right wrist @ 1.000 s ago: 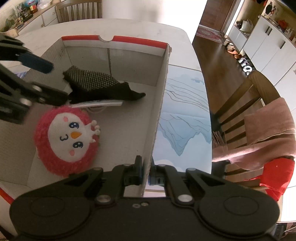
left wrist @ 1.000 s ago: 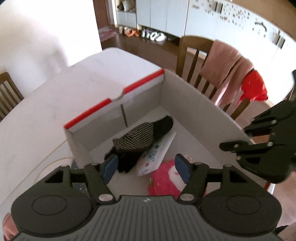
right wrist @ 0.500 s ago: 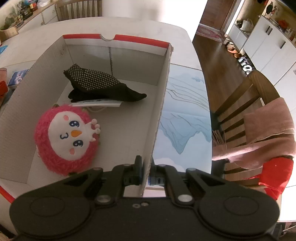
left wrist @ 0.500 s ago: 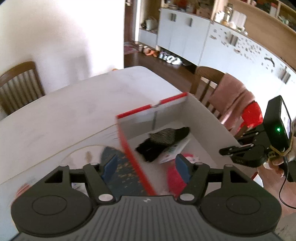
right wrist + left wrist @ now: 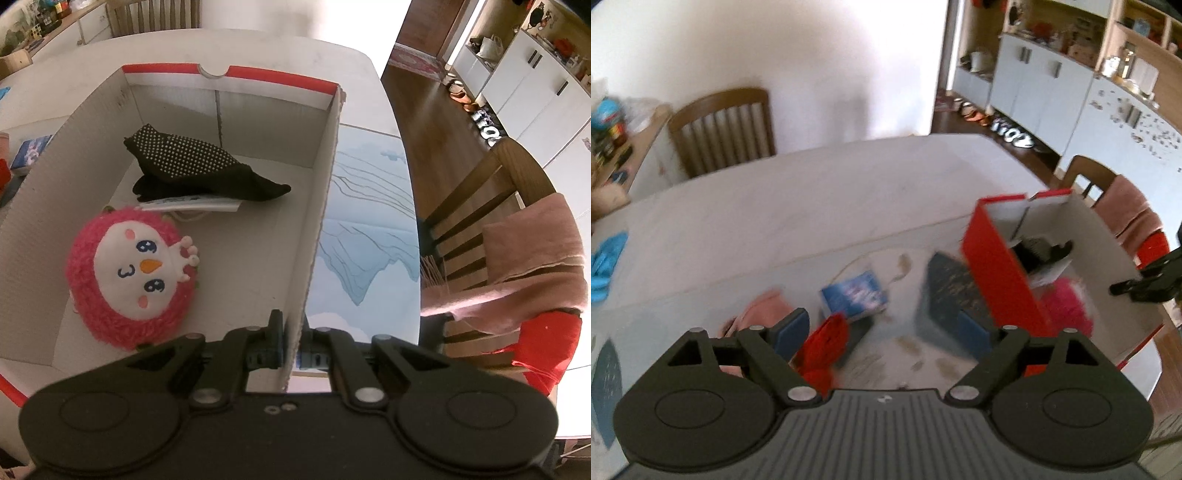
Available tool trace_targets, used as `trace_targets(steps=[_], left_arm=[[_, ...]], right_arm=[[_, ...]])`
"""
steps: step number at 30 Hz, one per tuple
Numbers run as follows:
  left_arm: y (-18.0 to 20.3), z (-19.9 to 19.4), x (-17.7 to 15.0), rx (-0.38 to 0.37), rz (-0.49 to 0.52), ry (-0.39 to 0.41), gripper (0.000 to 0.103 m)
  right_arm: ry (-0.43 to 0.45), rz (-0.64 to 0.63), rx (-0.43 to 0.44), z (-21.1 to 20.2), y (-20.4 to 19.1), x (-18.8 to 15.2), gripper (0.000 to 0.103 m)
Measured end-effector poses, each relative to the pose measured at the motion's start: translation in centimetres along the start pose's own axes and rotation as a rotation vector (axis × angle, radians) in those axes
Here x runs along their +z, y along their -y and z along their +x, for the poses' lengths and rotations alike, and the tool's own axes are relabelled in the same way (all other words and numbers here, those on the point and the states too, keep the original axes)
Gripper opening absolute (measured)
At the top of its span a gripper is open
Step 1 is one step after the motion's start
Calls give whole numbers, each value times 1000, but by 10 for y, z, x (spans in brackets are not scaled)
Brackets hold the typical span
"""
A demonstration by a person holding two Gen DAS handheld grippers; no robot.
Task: Organize objects
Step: 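Move the left gripper back to the white USB cable on the table, then close the left gripper on the coiled white USB cable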
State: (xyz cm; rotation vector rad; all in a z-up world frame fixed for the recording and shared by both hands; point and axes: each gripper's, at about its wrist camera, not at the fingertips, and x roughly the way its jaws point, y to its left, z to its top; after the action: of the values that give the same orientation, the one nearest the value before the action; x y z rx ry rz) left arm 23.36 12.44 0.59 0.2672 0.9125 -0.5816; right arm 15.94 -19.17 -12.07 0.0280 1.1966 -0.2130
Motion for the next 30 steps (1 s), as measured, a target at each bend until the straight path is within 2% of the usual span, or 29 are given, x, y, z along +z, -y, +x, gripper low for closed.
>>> trace_targets(steps=[1, 3, 9, 12, 20, 21, 24, 25, 27, 30], left_arm=[[-4, 2, -5, 9, -3, -8, 97], [-14, 7, -19, 31, -12, -26, 100], [-33, 29, -54, 85, -21, -106, 100], [-43, 40, -68, 135, -28, -133, 100], [-74, 52, -90, 158, -116, -148, 99], [-75, 52, -92, 156, -116, -147, 95], [-74, 54, -93, 150, -104, -151, 70], [-73, 57, -93, 153, -98, -157, 64], [-72, 60, -93, 151, -93, -161, 61], [-70, 64, -93, 150, -96, -172, 40]], right_arm=[[-1, 0, -1, 0, 0, 0, 5], [-3, 0, -4, 0, -1, 0, 5], [-5, 0, -12, 0, -2, 0, 6], [-6, 0, -17, 1, -2, 0, 6], [-8, -4, -25, 1, -4, 0, 6], [-7, -5, -25, 1, -4, 0, 6], [-9, -8, -27, 1, -4, 0, 6], [-9, -9, -28, 1, -4, 0, 6], [-9, -10, -29, 1, -4, 0, 6], [-8, -10, -31, 1, -4, 0, 7]])
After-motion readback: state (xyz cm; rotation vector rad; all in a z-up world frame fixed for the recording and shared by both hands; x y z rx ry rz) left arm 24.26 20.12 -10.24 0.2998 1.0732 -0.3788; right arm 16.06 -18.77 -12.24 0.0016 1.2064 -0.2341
